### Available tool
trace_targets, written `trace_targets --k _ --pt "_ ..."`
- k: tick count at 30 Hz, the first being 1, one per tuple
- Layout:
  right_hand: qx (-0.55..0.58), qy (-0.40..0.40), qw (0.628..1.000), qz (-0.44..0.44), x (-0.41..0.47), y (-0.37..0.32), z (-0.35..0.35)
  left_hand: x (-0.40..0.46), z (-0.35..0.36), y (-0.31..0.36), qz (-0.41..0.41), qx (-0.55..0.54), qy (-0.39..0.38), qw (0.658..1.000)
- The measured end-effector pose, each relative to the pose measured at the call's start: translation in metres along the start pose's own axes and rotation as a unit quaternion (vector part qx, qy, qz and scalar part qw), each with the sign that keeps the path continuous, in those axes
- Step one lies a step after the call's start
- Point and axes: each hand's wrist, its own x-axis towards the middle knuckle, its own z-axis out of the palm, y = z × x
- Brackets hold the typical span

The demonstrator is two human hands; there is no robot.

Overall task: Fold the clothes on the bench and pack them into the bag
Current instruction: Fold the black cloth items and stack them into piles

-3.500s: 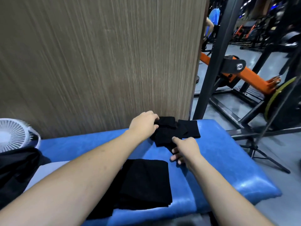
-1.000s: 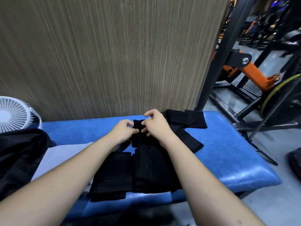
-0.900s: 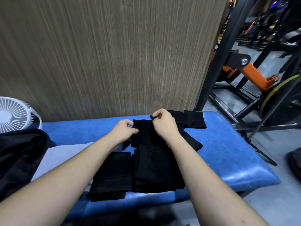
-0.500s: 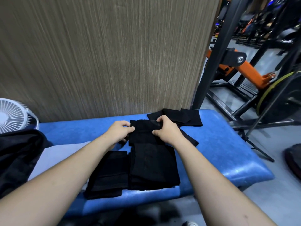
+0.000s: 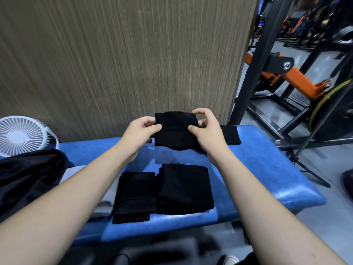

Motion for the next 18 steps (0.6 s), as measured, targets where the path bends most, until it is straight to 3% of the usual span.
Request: trace_targets --k 8,18 --pt "0.032 -0.104 0.991 0.083 -0.050 -0.011 -0.037 -0.061 0.004 0.008 -0.047 -0.029 -0.049 0.997" --pt "-0.060 -0.163 0.976 0.132 -0.093 0.003 -0.060 -0.112 0.030 -0.015 -0.048 0.051 0.020 0.997"
